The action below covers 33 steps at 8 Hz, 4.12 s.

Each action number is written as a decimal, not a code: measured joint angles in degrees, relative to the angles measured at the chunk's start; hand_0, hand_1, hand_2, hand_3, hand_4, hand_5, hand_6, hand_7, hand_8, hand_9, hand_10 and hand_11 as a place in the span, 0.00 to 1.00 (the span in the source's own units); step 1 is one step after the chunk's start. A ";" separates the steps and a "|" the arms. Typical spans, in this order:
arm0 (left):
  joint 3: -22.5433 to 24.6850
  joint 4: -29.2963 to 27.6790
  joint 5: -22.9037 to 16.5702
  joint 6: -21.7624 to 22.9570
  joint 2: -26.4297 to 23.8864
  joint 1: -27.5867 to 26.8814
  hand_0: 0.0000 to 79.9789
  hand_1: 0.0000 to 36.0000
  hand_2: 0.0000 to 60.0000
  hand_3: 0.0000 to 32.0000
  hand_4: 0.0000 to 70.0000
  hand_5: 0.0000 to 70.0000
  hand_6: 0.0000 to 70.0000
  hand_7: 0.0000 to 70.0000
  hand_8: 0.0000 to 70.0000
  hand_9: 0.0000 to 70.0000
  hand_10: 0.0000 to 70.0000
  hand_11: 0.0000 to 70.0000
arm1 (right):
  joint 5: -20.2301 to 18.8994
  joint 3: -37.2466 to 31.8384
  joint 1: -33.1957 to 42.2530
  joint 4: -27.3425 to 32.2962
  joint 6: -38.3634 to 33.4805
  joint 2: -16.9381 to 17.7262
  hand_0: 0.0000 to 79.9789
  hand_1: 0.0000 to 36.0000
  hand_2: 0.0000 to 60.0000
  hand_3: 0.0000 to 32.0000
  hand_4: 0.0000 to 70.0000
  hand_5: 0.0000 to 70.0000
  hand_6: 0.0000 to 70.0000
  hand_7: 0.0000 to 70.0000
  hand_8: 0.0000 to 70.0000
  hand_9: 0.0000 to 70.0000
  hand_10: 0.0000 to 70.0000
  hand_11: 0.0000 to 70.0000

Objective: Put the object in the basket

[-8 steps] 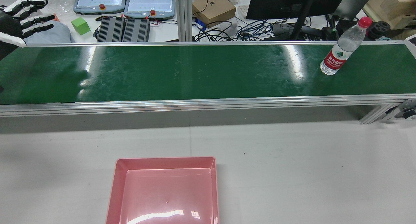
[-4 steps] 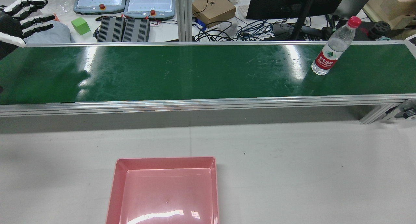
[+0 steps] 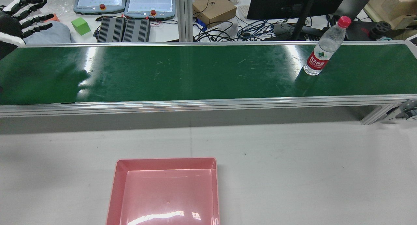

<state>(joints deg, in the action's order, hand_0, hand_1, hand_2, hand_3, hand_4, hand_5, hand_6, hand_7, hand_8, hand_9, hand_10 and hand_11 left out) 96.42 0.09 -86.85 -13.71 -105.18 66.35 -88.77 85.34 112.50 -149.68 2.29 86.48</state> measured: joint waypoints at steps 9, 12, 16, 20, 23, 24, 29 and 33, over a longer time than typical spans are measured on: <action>0.30 0.00 0.01 0.17 -0.02 0.17 0.73 0.29 0.00 0.31 0.08 0.43 0.10 0.06 0.20 0.20 0.09 0.16 | 0.00 0.01 0.00 0.00 0.00 0.00 0.00 0.00 0.00 0.00 0.00 0.00 0.00 0.00 0.00 0.00 0.00 0.00; 0.48 0.00 0.01 0.17 0.00 0.13 0.73 0.30 0.00 0.31 0.08 0.43 0.10 0.06 0.19 0.20 0.09 0.16 | 0.00 0.04 0.00 0.00 0.00 0.00 0.00 0.00 0.00 0.00 0.00 0.00 0.00 0.00 0.00 0.00 0.00 0.00; 0.28 0.14 -0.08 0.01 0.00 -0.53 0.73 0.31 0.00 0.34 0.01 0.42 0.08 0.06 0.16 0.19 0.09 0.15 | 0.00 0.00 0.00 0.00 0.00 0.00 0.00 0.00 0.00 0.00 0.00 0.00 0.00 0.00 0.00 0.00 0.00 0.00; -0.85 -0.92 0.01 -1.77 0.08 -0.65 0.71 0.28 0.00 0.39 0.00 0.42 0.08 0.05 0.15 0.18 0.08 0.15 | 0.00 0.02 -0.03 0.00 0.00 0.00 0.00 0.00 0.00 0.00 0.00 0.00 0.00 0.00 0.00 0.00 0.00 0.00; -1.19 -1.37 0.01 -2.25 0.06 -0.64 0.71 0.26 0.00 0.36 0.04 0.43 0.09 0.06 0.19 0.20 0.11 0.18 | 0.00 0.00 0.00 0.00 0.00 0.00 0.00 0.00 0.00 0.00 0.00 0.00 0.00 0.00 0.00 0.00 0.00 0.00; -1.21 -1.50 0.01 -2.31 0.06 -0.71 0.71 0.25 0.00 0.36 0.04 0.43 0.09 0.06 0.19 0.20 0.11 0.18 | 0.00 0.00 0.00 0.00 0.00 0.00 0.00 0.00 0.00 0.00 0.00 0.00 0.00 0.00 0.00 0.00 0.00 0.00; -1.55 -3.02 0.04 -3.11 -0.05 -1.68 0.71 0.25 0.00 0.36 0.04 0.43 0.10 0.06 0.19 0.21 0.12 0.19 | 0.00 0.00 0.00 0.00 0.00 0.00 0.00 0.00 0.00 0.00 0.00 0.00 0.00 0.00 0.00 0.00 0.00 0.00; -2.83 -3.38 0.24 -3.53 -0.02 -1.72 0.72 0.27 0.00 0.35 0.01 0.44 0.08 0.05 0.16 0.19 0.10 0.18 | 0.00 0.05 0.00 0.00 0.00 0.00 0.00 0.00 0.00 0.00 0.00 0.00 0.00 0.00 0.00 0.00 0.00 0.00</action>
<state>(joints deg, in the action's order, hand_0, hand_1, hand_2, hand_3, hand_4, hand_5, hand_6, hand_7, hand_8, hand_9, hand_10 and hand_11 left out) 93.58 -3.29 -86.60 -17.24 -105.19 64.63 -88.77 85.39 112.50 -149.68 2.29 86.48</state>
